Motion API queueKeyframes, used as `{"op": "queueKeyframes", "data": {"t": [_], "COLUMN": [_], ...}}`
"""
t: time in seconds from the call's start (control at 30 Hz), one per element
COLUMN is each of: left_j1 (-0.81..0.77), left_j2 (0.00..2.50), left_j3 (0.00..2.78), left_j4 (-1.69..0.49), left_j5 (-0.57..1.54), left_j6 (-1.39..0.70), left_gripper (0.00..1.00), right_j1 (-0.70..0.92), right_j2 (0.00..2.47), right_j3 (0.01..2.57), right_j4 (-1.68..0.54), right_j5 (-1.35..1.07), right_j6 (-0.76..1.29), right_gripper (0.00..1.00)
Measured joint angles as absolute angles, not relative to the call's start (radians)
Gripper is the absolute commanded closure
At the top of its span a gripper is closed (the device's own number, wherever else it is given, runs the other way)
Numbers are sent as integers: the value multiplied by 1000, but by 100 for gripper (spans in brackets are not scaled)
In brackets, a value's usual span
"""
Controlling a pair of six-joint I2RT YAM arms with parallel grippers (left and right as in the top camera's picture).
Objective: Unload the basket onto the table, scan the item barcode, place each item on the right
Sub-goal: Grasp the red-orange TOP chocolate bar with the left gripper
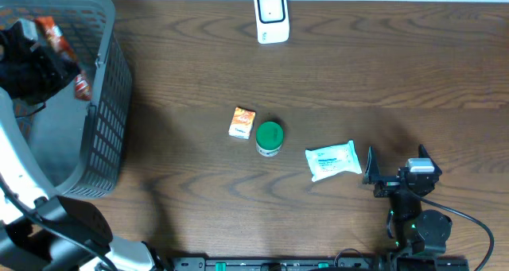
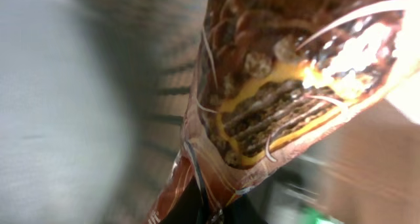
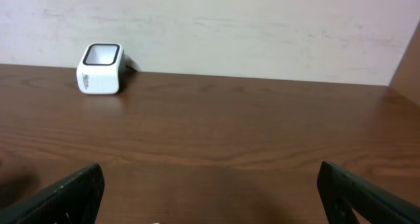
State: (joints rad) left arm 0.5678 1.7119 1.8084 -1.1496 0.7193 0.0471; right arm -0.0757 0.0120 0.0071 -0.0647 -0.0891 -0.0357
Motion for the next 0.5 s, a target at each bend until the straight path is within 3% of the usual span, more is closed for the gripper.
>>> {"op": "queueKeyframes", "data": {"t": [0.5], "left_j1": [501], "left_j2": [1664], "left_j3": [1808], "left_j4": [-1152], "left_j5": [979], "left_j6": [30], "left_gripper": [93], "right_j1": [-76], "right_j2": [12], "right_j3": [7], "right_j4": [-64], "right_j5": [-89], "right_j6": [-36], "right_gripper": [1]}}
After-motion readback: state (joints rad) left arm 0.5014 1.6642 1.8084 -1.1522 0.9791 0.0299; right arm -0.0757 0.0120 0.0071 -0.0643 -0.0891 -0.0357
